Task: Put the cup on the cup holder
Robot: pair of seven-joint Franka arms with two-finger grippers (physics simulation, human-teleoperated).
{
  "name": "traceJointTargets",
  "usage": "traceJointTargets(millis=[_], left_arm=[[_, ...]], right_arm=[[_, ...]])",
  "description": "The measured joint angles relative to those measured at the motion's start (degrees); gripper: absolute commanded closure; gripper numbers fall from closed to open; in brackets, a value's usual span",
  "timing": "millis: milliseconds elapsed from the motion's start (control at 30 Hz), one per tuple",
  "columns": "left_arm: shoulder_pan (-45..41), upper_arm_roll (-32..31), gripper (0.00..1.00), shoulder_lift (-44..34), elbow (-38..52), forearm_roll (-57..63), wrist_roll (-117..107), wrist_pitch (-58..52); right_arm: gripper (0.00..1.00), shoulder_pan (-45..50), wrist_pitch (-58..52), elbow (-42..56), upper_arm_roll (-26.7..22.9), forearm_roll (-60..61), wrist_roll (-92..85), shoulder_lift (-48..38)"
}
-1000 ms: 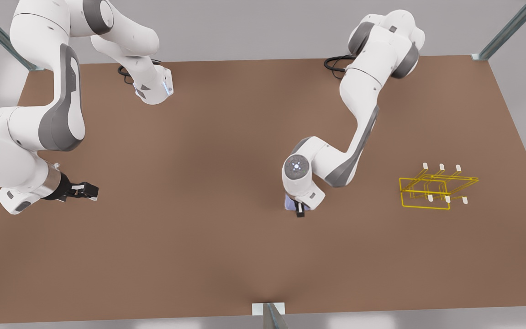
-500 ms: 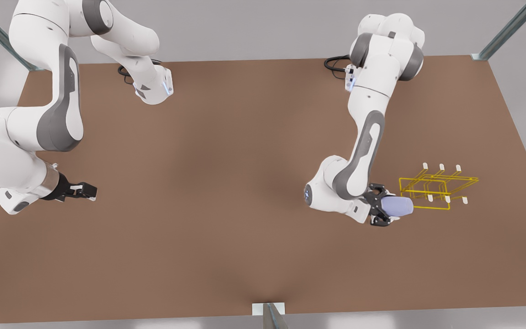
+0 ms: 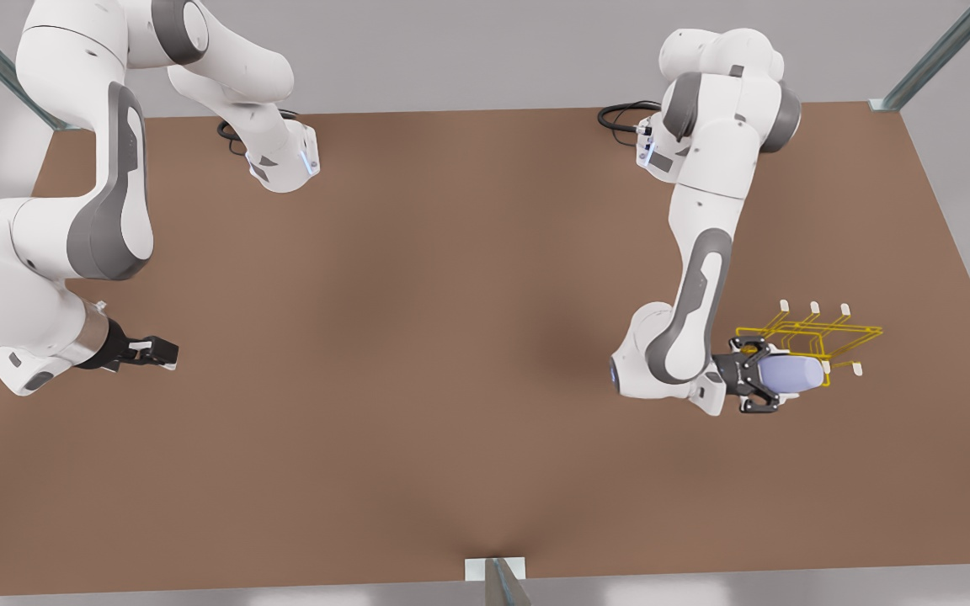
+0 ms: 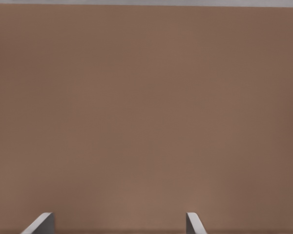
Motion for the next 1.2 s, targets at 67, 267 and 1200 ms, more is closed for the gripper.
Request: traceJointTargets(millis=[67,267,1200], left_arm=[[0.2,0.5,0.13,-0.2,-1.1,0.3,-0.4,0.0],[0.9,2.4,0.13,-0.2,-4.2,2.0,-1.6,0.5],[0.1,2.6,0.0,-4.7,-9.5,2.7,-6.4,3.2]], right_arm=[[0.0,0.0,0.0,0.0,0.0,0.0,0.0,0.0],[0.0,0.0,0.0,0.0,-0.3,0.0,0.0,-0.1],[0.0,0.0,-0.2,-0.1,-0.4,-0.1,-0.1,-0.3]])
